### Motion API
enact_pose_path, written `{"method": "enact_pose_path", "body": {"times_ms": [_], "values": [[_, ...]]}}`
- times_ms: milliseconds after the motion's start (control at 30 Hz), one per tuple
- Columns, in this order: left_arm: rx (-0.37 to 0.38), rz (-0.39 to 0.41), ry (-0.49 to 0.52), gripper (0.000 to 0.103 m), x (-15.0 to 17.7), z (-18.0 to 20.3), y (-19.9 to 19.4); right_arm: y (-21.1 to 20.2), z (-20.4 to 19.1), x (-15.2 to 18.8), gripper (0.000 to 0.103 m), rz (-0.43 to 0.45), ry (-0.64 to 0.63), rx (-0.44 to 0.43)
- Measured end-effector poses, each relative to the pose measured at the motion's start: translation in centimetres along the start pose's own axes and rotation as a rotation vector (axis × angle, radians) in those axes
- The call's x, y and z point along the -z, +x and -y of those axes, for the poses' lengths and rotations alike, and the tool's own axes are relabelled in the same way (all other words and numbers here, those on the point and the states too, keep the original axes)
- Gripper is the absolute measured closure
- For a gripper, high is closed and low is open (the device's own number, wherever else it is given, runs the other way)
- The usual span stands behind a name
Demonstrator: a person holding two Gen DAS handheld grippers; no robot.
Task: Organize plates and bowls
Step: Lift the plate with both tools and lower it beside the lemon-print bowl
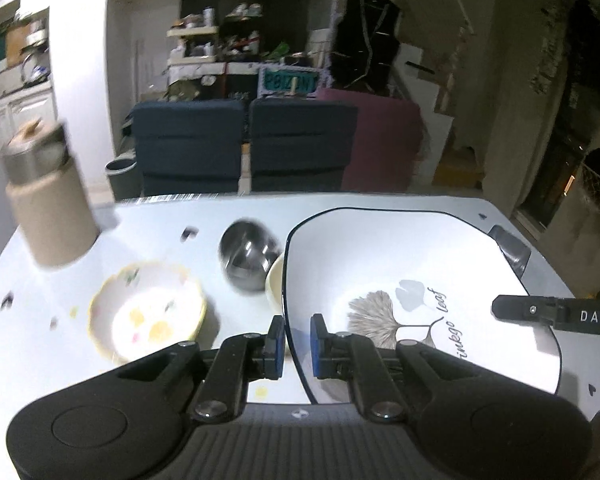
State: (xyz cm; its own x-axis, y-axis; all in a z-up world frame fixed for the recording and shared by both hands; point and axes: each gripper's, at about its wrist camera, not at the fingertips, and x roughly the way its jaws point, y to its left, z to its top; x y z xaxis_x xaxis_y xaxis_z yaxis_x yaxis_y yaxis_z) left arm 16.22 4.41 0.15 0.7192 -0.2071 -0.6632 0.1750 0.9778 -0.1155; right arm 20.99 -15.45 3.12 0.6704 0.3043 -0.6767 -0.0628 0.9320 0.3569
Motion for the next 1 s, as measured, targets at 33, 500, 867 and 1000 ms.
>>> {"method": "enact_pose_path", "body": {"times_ms": [33, 500, 867, 1000], "values": [[-0.002, 0.003, -0.008, 0.089, 0.9, -0.3, -0.2, 0.1, -0.3, 0.6, 0.092, -0.015, -0.005, -0.001], [-0.025, -0.173, -0.029, 0.088, 9.4, -4.6, 0.5, 3.4, -4.0, 7.0, 0.090, -0.242, -0.112, 0.003], [-0.026, -0.254, -0.032, 0.086, 11.0, -5.7, 2.6, 5.7, -5.7, 8.5, 0.091, -0.318, -0.156, 0.030], [-0.049, -0.267, 0.019, 0.089, 11.1, -5.3, 3.7, 6.2, -5.8, 8.7, 0.091, -0.333, -0.159, 0.041]]}}
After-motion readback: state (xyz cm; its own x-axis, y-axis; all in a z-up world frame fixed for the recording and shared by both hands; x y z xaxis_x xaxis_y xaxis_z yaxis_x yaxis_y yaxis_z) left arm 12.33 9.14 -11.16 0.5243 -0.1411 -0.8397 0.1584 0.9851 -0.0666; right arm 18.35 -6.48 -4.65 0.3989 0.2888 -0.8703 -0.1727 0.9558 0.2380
